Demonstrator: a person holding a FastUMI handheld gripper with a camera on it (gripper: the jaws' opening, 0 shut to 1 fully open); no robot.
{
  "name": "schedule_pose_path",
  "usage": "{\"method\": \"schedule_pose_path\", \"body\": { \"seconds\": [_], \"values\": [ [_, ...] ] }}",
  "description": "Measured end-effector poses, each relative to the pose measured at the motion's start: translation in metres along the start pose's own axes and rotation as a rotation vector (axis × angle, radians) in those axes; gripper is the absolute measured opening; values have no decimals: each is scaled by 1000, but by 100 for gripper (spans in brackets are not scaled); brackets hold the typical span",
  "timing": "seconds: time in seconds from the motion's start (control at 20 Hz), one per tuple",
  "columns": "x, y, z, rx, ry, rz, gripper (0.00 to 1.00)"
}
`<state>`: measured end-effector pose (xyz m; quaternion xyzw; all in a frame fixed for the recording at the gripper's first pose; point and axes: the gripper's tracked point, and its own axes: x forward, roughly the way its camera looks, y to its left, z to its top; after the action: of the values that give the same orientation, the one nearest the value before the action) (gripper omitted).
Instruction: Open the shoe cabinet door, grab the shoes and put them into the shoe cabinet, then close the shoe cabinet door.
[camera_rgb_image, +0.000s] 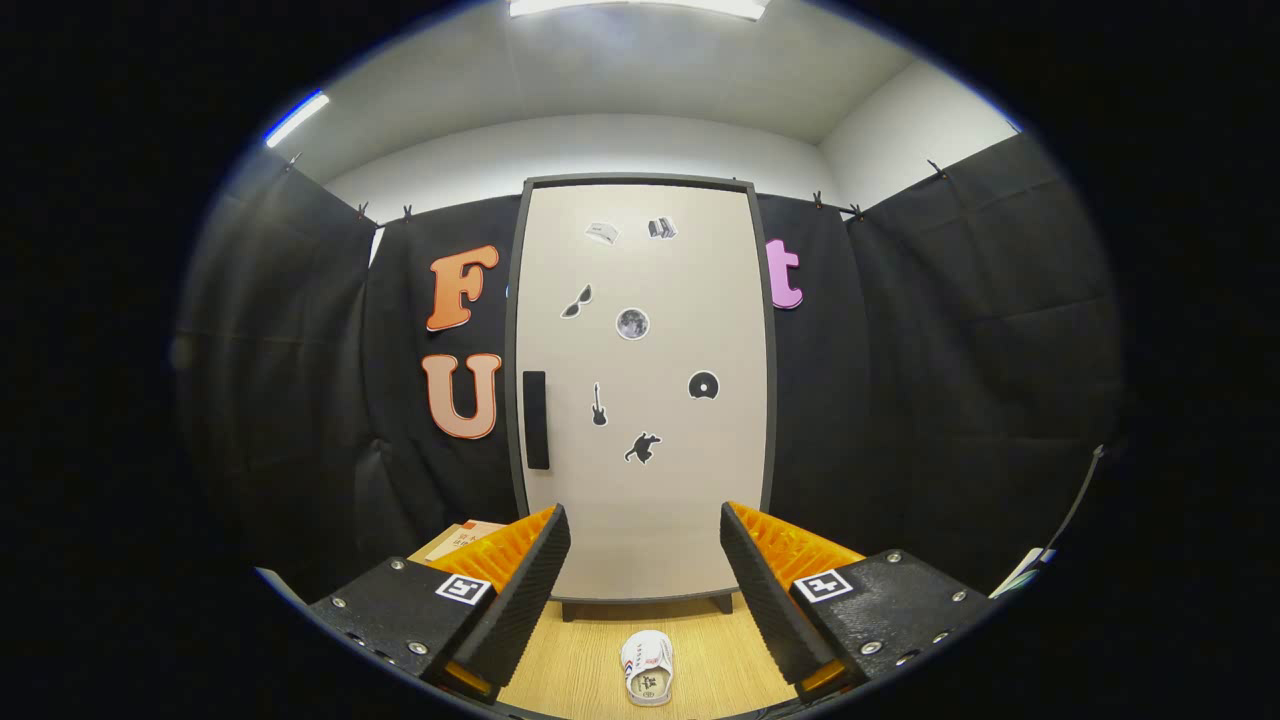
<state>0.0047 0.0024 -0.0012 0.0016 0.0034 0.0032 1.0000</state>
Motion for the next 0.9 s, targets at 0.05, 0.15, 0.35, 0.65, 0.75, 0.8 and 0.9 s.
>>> {"method": "schedule_pose_path", "body": {
  "seconds": [0.05,0.15,0.35,0.65,0.75,0.8,0.9],
  "values": [
    [2,1,-1,0,4,2,94],
    [2,2,-3,0,7,6,95],
    [5,8,-7,-2,22,14,95],
    [31,30,-5,11,15,52,94],
    [45,43,-4,5,14,69,95],
    [52,51,-2,2,8,80,95],
    [67,66,3,-5,-3,98,95]
  ]
}}
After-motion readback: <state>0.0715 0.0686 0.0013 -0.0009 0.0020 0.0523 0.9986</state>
